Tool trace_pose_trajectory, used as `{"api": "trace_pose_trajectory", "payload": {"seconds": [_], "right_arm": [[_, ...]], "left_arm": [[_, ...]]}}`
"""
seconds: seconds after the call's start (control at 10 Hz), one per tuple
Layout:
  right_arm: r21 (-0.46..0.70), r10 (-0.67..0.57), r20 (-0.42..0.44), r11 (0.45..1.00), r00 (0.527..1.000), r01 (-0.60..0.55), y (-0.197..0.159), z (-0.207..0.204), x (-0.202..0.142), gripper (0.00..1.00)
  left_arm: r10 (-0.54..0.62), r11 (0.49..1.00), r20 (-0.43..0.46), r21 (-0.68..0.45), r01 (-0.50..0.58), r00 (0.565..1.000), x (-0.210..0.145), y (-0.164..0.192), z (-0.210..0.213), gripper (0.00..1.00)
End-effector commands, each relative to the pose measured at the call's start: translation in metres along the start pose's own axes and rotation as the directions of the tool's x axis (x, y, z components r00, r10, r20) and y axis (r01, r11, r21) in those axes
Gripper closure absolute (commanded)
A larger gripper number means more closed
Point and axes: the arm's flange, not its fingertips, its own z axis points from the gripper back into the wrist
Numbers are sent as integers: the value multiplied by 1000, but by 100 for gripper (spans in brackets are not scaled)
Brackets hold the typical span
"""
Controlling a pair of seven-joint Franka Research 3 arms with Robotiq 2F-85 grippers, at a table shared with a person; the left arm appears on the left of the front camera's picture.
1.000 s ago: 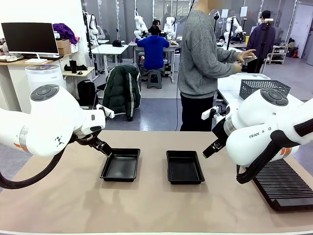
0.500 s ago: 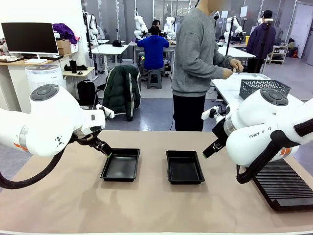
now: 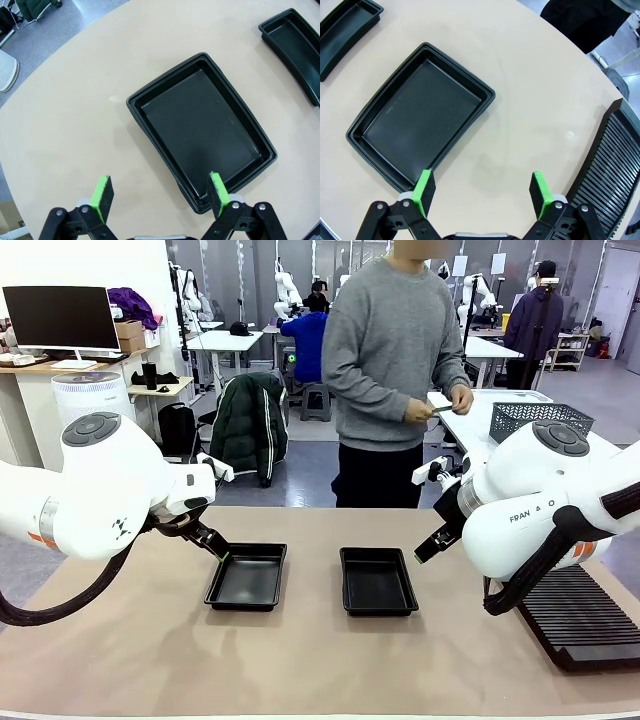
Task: Inspect and transfer BCBs to ESD trays.
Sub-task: Pick up the Blank PCB from the PCB Rack and place it in the left ESD tray.
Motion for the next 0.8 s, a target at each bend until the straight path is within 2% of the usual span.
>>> {"api": "trace_pose_trajectory", "payload": {"seconds": [0.0,0.7], "right_arm": [[0,0,0,1000,1000,0,0,0,0,0],[0,0,0,1000,1000,0,0,0,0,0]], "left_arm": [[1,1000,0,0,-1,1000,0,0,0,0],[1,1000,0,0,-1,1000,0,0,0,0]]}}
